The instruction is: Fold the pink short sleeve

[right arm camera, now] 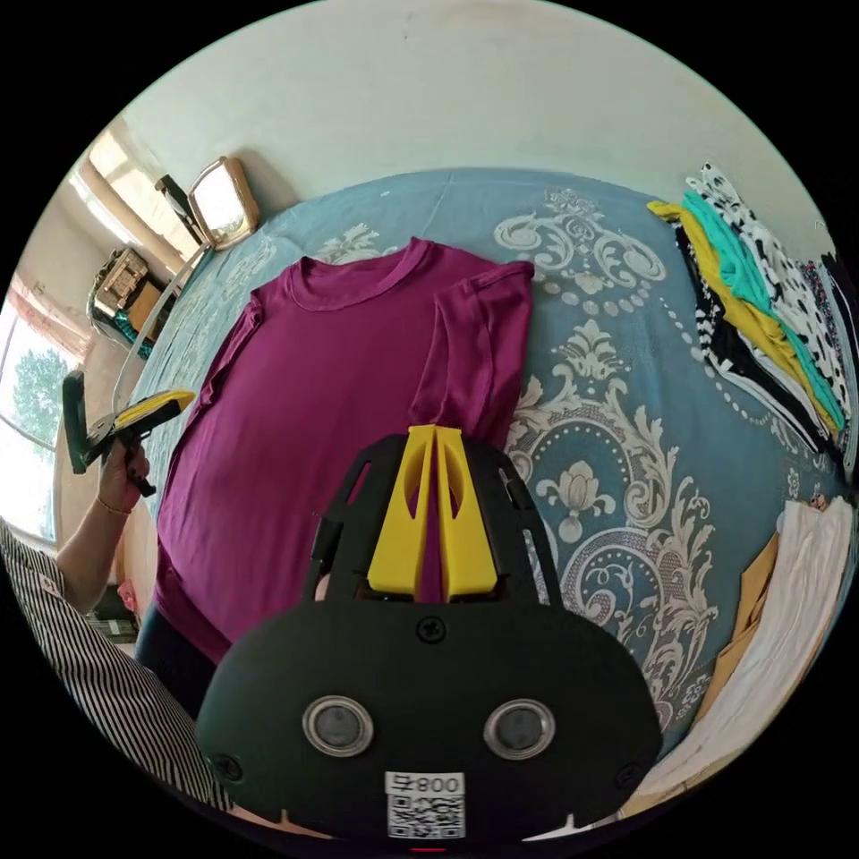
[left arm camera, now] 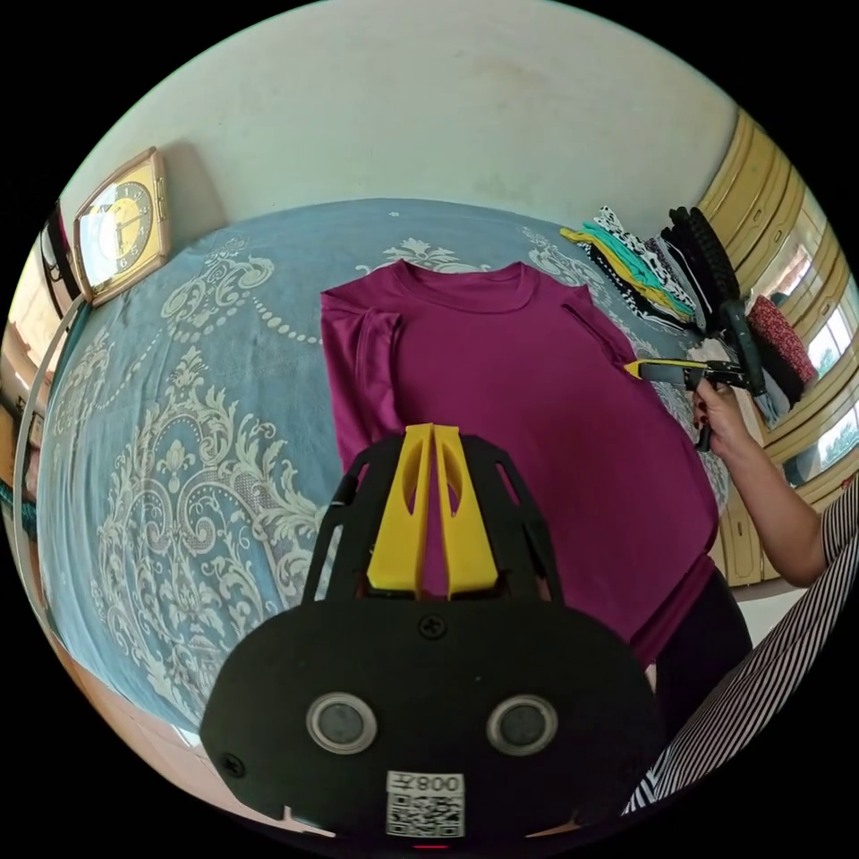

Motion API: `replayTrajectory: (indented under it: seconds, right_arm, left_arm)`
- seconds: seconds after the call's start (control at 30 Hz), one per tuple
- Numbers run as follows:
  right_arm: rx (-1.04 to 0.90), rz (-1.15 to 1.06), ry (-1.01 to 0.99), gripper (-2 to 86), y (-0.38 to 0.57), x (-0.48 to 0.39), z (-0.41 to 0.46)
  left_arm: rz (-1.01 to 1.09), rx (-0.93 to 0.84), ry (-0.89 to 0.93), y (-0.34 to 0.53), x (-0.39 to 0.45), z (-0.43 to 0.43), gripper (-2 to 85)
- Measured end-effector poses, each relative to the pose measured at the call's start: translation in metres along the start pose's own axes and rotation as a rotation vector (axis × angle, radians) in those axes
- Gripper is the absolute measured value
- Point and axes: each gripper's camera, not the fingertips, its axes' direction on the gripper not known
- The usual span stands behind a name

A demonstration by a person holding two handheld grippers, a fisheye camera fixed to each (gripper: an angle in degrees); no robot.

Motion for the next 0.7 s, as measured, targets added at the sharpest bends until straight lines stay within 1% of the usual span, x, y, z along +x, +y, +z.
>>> replayTrajectory:
  seconds: [0.07,0.17,0.33,0.53,0.7]
  right_arm:
    - [-0.062,0.003,-0.039,0.1,0.002,0.005,0.015]
    - [-0.048,0.010,-0.025,0.1,0.011,0.008,0.002]
    - [-0.020,0.069,-0.084,0.2,0.055,0.026,-0.037]
    - [-0.081,0.214,-0.212,0.2,0.160,0.063,-0.074]
    - [-0.104,0.366,-0.302,0.6,0.264,0.094,-0.089]
  left_arm:
    - [-0.011,-0.009,0.004,0.005,-0.004,0.001,0.3]
    - [-0.049,0.009,0.064,0.017,-0.015,-0.010,0.3]
    - [-0.210,-0.004,0.159,0.064,-0.050,-0.032,0.7]
    - [-0.391,-0.116,0.244,0.151,-0.088,-0.052,2.7]
    - [-0.603,-0.167,0.347,0.231,-0.120,-0.055,6.7]
